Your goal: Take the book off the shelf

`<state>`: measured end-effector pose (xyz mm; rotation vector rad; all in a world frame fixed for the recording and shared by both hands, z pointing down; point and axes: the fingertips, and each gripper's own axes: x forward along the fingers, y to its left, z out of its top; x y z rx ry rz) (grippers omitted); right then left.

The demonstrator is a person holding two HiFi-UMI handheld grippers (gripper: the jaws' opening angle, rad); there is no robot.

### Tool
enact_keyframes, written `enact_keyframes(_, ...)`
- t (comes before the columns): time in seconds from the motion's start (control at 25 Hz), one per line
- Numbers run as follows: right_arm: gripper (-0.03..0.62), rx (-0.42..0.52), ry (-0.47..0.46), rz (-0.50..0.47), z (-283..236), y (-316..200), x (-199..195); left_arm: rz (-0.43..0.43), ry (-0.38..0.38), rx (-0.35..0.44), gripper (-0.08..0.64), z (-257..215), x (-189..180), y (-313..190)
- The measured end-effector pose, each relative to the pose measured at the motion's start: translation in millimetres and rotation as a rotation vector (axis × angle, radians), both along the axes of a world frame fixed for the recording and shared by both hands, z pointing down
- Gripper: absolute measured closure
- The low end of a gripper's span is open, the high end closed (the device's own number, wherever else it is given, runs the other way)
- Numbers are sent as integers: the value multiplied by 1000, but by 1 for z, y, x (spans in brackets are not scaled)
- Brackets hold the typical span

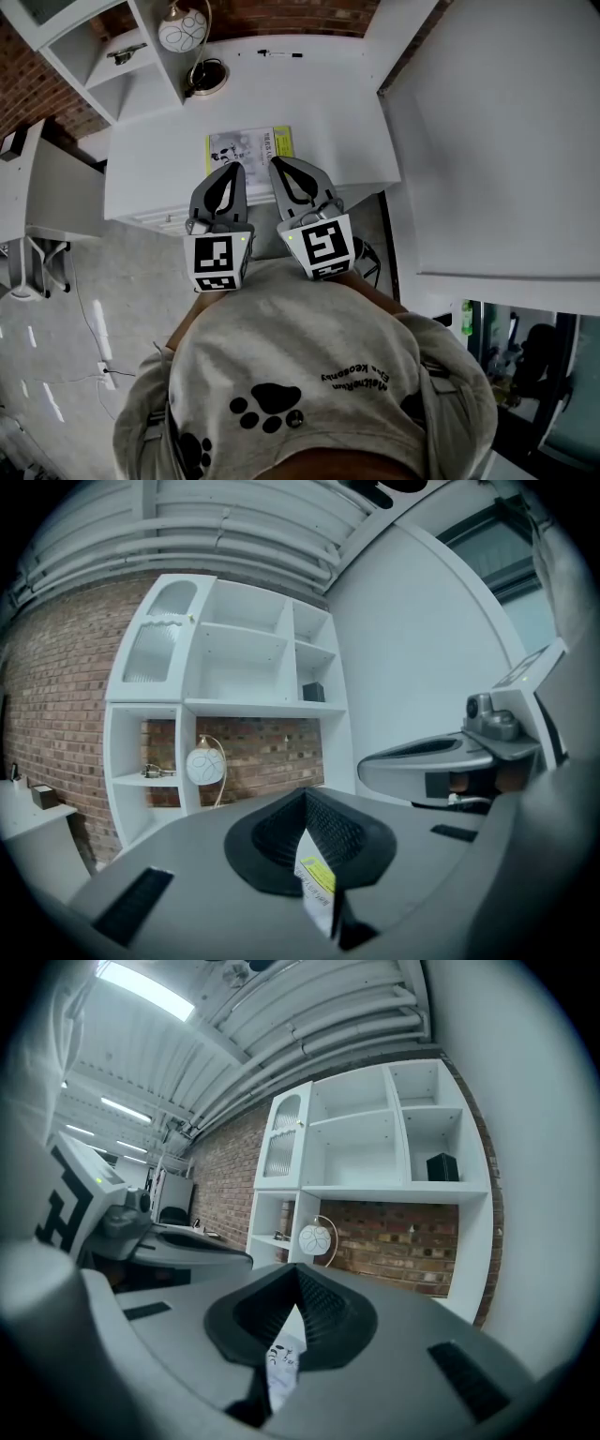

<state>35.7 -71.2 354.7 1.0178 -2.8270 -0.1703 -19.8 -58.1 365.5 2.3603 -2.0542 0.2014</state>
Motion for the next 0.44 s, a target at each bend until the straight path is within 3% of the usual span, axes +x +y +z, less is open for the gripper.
enact_keyframes(0.44, 577, 30, -5, -6, -6, 9, 5, 2, -28, 18, 551, -4, 5, 5)
